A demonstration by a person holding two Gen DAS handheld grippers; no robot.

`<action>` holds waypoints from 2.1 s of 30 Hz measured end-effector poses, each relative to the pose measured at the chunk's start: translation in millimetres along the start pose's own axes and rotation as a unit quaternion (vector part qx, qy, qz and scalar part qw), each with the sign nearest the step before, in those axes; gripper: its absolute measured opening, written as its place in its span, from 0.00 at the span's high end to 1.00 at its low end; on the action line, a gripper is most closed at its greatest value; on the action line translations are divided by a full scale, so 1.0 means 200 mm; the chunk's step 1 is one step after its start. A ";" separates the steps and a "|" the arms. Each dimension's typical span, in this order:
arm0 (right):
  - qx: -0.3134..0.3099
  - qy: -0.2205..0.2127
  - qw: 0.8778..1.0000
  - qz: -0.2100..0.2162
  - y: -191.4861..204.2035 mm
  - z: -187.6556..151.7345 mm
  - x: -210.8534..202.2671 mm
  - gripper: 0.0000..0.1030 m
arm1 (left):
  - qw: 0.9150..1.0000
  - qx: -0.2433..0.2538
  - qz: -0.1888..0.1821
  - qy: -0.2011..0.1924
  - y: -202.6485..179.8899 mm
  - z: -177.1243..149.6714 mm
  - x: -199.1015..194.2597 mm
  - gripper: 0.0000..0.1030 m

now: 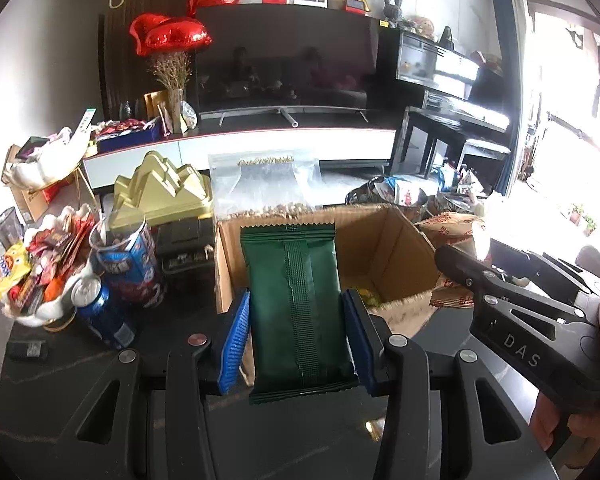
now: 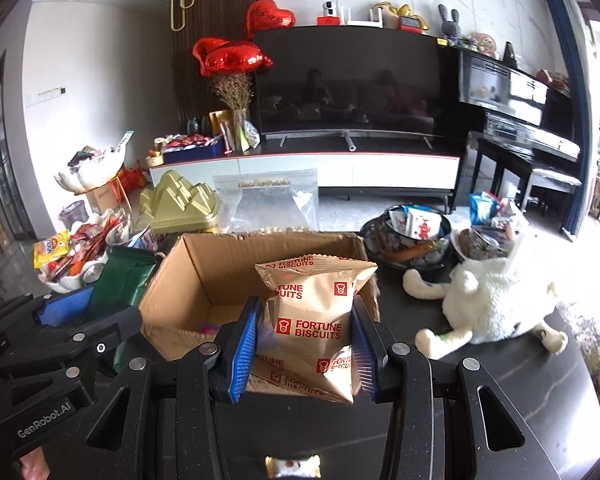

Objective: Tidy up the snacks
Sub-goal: 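Open both grippers to drop the packets into the box, then move the left tool back to the small gold-wrapped candy on the table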

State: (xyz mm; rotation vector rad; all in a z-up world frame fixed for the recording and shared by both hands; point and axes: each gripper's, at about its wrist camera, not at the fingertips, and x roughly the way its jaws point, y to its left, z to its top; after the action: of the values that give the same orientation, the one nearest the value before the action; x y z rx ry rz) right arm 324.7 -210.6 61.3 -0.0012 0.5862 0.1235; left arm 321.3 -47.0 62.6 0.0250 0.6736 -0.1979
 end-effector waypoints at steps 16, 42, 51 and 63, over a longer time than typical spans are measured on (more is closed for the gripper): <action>-0.022 0.003 1.000 -0.009 0.04 0.13 0.27 0.31 | 1.000 -0.004 0.022 0.021 0.11 0.16 0.29 0.43; 0.033 0.000 0.998 -0.056 -0.15 -0.20 -0.24 0.31 | 0.998 0.052 -0.026 0.003 -0.17 -0.16 -0.09 0.40; 0.065 0.036 0.994 -0.078 -0.25 -0.44 -0.26 0.31 | 0.995 0.080 -0.058 0.031 -0.30 -0.35 -0.03 0.40; 0.076 0.079 0.988 -0.107 -0.29 -0.72 -0.15 0.31 | 0.988 0.107 -0.074 0.080 -0.39 -0.55 0.14 0.40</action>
State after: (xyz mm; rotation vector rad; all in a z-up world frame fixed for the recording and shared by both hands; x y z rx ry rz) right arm 228.0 -277.8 -44.0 0.0744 0.7498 -0.1306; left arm 260.9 -118.6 -37.8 0.1994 0.8123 -0.4146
